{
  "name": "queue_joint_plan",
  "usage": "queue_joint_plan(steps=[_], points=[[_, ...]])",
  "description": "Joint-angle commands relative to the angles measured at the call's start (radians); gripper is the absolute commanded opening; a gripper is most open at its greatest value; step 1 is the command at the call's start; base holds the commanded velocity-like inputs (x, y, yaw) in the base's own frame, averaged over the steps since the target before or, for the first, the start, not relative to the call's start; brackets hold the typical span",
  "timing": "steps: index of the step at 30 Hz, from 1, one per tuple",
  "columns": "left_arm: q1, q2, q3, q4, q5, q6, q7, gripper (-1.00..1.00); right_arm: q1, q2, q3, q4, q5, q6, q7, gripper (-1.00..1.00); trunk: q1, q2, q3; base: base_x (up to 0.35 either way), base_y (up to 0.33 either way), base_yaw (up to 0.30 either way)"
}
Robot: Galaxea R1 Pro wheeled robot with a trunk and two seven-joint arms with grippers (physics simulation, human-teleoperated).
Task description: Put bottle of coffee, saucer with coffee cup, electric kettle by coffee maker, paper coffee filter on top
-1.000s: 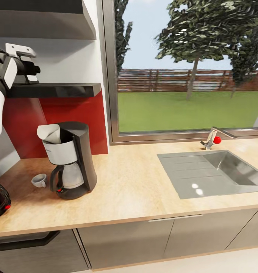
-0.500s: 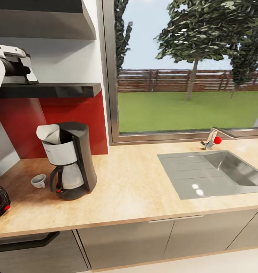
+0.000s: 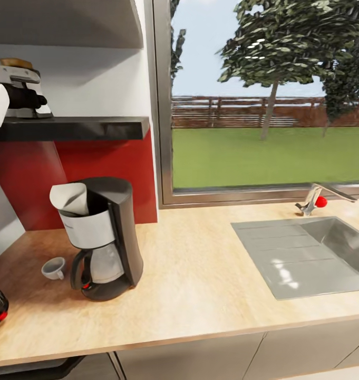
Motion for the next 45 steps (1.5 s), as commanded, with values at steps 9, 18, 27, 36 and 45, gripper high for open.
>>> queue_joint_plan(steps=[9,18,27,36,45], points=[[-0.001,-0.001,0.006,-0.003,-0.01,0.001,-0.008,1.0,-0.001,0.0,0.0,-0.001,-0.011,-0.001,-0.001,1.0,0.001,-0.002,-0.002,0.032,0.024,0.0],[-0.002,0.0,0.006,-0.003,-0.01,0.001,-0.009,1.0,-0.001,0.0,0.0,0.002,-0.011,-0.003,-0.001,1.0,0.001,-0.002,-0.002,0.083,0.05,0.0],[-0.001,0.001,0.008,-0.003,-0.01,0.0,-0.013,1.0,-0.001,0.0,0.0,0.002,-0.011,-0.005,-0.001,1.0,0.001,-0.002,-0.002,0.011,0.007,0.0],[-0.002,0.0,0.007,-0.07,-0.009,0.008,-0.082,-1.0,-0.001,0.0,0.0,0.001,-0.011,-0.005,-0.001,1.0,0.001,-0.002,-0.002,0.0,0.0,0.0],[-0.001,0.001,0.006,-0.076,-0.009,0.01,-0.085,-1.0,-0.001,0.0,0.0,0.001,-0.011,-0.004,-0.001,1.0,0.001,-0.002,-0.002,0.0,0.0,0.0]])
